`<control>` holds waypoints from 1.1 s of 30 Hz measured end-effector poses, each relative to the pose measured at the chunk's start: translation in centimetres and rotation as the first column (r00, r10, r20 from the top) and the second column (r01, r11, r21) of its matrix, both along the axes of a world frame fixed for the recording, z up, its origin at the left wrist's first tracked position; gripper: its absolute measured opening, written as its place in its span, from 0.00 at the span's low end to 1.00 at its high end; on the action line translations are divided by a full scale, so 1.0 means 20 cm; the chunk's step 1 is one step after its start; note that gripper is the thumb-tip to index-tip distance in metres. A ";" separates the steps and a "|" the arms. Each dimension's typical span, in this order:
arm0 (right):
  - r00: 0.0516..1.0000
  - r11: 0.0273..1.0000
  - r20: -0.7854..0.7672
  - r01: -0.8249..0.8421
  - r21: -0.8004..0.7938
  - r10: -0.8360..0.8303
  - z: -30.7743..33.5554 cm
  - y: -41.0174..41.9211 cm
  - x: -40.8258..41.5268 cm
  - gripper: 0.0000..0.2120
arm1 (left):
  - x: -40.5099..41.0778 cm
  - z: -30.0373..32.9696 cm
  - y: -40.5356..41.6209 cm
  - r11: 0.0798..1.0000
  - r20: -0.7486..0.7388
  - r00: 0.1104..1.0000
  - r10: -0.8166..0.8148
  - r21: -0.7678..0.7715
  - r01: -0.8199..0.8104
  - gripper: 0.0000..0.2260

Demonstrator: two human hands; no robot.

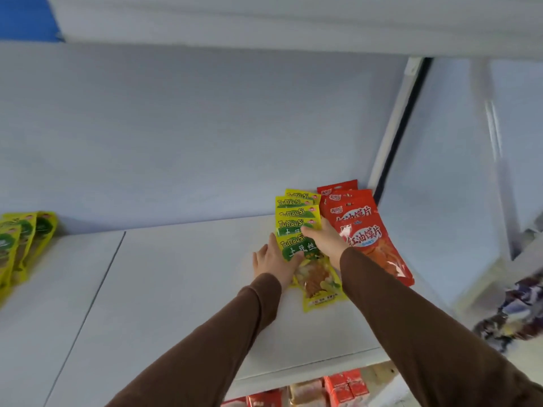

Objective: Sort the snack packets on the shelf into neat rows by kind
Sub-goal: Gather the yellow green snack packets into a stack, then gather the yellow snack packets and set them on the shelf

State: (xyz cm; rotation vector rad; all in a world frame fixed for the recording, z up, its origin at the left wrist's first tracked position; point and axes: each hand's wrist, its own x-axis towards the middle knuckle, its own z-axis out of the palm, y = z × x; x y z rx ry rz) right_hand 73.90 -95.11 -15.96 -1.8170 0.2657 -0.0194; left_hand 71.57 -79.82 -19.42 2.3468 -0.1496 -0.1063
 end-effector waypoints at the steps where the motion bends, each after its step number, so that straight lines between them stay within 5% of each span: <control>1: 0.999 1.000 0.039 -0.010 0.015 0.010 -0.01 0.01 0.00 0.23 | -0.01 -0.01 -0.01 1.000 0.015 1.000 0.003 0.013 -0.003 0.41; 11: 0.993 0.988 0.019 -0.120 0.092 0.119 -0.03 0.02 0.03 0.14 | 0.01 -0.03 -0.02 0.992 0.020 0.999 0.039 0.119 -0.041 0.40; 15: 0.997 0.996 0.017 -0.082 0.042 0.081 -0.03 -0.01 0.02 0.23 | 0.01 -0.02 0.02 0.996 0.022 0.998 0.060 0.063 -0.061 0.39; 18: 0.998 0.987 0.060 -0.011 -0.159 0.021 -0.01 -0.01 -0.03 0.35 | 0.00 0.00 0.07 0.997 0.006 0.997 0.079 -0.022 -0.079 0.39; 25: 0.908 0.722 0.350 0.081 -0.688 0.231 0.11 0.15 -0.15 0.23 | -0.05 0.09 0.29 0.997 0.164 0.986 0.044 0.058 -0.054 0.32; 33: 0.816 0.665 0.403 0.031 -0.746 0.414 0.17 0.73 -0.27 0.14 | -0.21 0.23 0.92 0.980 0.272 0.960 0.063 0.166 -0.111 0.30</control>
